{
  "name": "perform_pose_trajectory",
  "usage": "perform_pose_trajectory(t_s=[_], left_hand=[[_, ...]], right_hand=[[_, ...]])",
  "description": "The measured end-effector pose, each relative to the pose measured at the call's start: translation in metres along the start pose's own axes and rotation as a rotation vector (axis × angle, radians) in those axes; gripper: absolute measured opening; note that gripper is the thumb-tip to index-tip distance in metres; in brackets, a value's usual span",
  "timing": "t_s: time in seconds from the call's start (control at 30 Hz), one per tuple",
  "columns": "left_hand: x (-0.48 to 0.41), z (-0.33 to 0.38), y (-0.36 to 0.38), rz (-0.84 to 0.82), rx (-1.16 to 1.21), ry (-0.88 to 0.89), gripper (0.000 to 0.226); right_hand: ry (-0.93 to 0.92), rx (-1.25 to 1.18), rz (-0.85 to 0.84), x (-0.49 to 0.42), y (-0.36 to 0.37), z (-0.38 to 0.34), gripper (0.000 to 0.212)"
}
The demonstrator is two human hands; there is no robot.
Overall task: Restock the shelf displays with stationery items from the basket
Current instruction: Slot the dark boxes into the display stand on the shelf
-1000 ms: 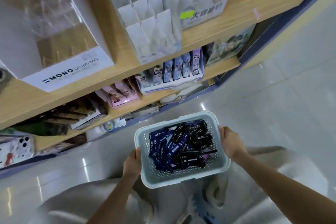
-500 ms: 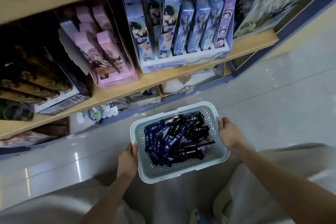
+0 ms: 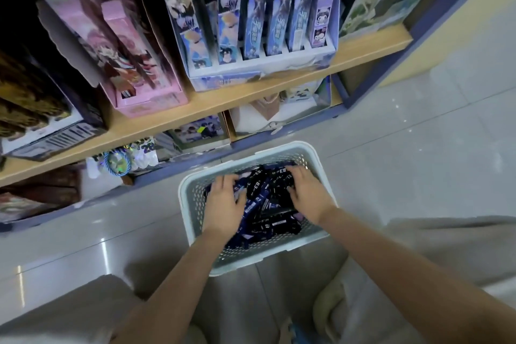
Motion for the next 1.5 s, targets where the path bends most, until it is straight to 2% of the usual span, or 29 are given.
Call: perform_pose_trajectory(t_s=[0.1,0.2,0.33,0.5,0.7,0.77,0.87,0.93,1.0,1.07,1.13,1.2,1.27,1.33,1.4,1.5], left_hand=[[-0.025,0.007,0.028,-0.102,0.017,-0.035,0.051],[-0.042,0.006,0.036,-0.096,-0.103,-0.054,0.052],[-0.048,0.007,0.036,-0.045,-0.311,-0.040,0.042],[-0.046,0.005,0.030,0.032,-0.267,-0.025,0.031],[-0.012,-0.011,0.006,0.116,-0.075,-0.056,0.024],[0.005,-0.029,0.003,0.112,0.182,-0.103,0.017],[0.030,-0.053,0.010,0.077,0.713,-0.198,0.007],[0.042,-0.053,0.016,0.038,0.895,-0.209,0.003],[0.050,-0.046,0.021,0.002,0.999,-0.197,0.003],[0.054,-0.037,0.026,-0.020,1.055,-0.167,0.009],[0.058,-0.025,0.029,-0.057,1.065,-0.135,0.014],[0.062,-0.013,0.031,-0.094,1.140,-0.101,0.022],[0.069,-0.003,0.033,-0.136,1.272,-0.099,0.027],[0.078,0.003,0.036,-0.176,1.308,-0.105,0.027],[0.086,0.005,0.040,-0.225,1.221,-0.091,0.029],[0.094,0.006,0.044,-0.271,1.087,-0.070,0.033]], right_hand=[[0.062,-0.004,-0.155,-0.013,0.024,0.010,0.071],[0.095,0.010,-0.232,-0.024,0.033,0.017,0.076],[0.085,0.005,-0.117,-0.030,0.021,0.016,0.070],[0.066,-0.016,-0.012,-0.018,0.016,0.013,0.046],[0.063,0.088,0.001,-0.010,0.013,0.007,0.034],[0.080,0.098,0.010,-0.007,0.009,0.005,0.033],[0.082,0.072,0.024,0.001,0.000,-0.002,0.032],[0.074,0.006,0.069,0.010,-0.013,-0.012,0.028],[0.073,-0.189,0.146,0.021,-0.025,-0.021,0.009],[0.107,-0.433,0.131,0.028,-0.021,-0.032,0.022],[0.147,-0.731,0.066,0.035,-0.003,-0.046,0.016],[0.154,-0.937,0.043,0.046,0.010,-0.062,0.038],[0.155,-0.932,0.084,0.054,0.013,-0.070,0.041],[0.149,-0.810,0.136,0.057,0.013,-0.074,0.039],[0.123,-0.686,0.168,0.059,0.011,-0.079,0.031],[0.029,-0.662,0.120,0.055,0.016,-0.087,0.018]])
Point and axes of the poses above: each hand's wrist, its own x-axis away from the middle knuckle, its own y-axis out of the palm, z = x × y, the point moved 10 cm from there along -x, towards the middle knuckle, and after that the axes turned 14 degrees about -z, right-handed, at the moved point
